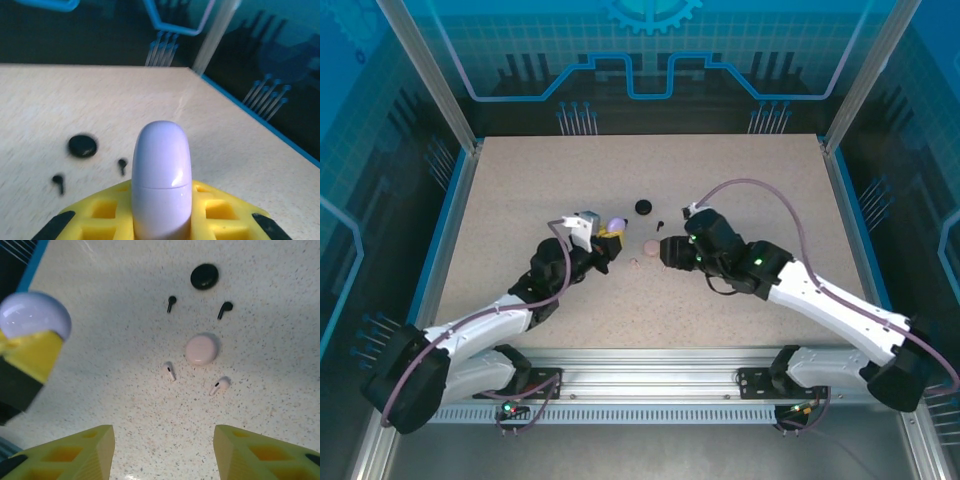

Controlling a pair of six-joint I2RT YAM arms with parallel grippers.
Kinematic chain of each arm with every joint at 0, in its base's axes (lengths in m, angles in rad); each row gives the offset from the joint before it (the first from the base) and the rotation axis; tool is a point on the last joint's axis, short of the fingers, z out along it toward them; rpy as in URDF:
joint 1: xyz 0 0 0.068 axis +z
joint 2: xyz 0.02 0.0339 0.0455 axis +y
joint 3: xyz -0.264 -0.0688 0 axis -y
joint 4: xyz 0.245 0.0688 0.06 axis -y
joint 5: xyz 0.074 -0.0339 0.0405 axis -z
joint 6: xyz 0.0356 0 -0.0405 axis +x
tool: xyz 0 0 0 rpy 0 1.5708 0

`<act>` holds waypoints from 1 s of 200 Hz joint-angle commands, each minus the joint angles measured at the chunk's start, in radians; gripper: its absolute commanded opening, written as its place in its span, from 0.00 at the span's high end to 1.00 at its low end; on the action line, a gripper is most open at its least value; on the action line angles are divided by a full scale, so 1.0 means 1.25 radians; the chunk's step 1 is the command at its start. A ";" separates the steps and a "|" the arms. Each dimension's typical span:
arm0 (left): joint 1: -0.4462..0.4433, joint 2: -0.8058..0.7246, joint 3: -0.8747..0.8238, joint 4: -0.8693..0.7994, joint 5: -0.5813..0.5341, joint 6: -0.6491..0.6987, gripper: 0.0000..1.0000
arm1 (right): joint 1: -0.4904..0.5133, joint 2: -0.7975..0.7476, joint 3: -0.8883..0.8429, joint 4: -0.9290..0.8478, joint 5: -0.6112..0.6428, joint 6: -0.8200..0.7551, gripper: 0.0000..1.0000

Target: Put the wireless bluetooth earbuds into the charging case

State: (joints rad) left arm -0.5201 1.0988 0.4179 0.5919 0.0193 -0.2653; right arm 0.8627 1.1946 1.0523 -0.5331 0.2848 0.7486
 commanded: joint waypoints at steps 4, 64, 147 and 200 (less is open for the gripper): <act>0.075 -0.016 0.015 -0.145 0.044 -0.122 1.00 | 0.041 0.054 0.004 0.069 0.042 0.027 0.43; 0.215 0.073 -0.001 -0.159 0.192 -0.219 1.00 | 0.069 0.143 0.038 0.069 0.068 0.047 0.42; 0.283 0.252 -0.009 -0.067 0.314 -0.279 1.00 | 0.069 0.132 0.035 0.035 0.108 0.058 0.41; 0.288 0.370 -0.005 0.017 0.385 -0.309 1.00 | 0.068 0.145 0.043 0.020 0.113 0.059 0.41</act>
State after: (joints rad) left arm -0.1673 1.5154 0.4160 0.5282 0.4274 -0.6163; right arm 0.9379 1.3724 1.0752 -0.4824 0.3939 0.8055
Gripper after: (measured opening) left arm 0.227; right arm 0.594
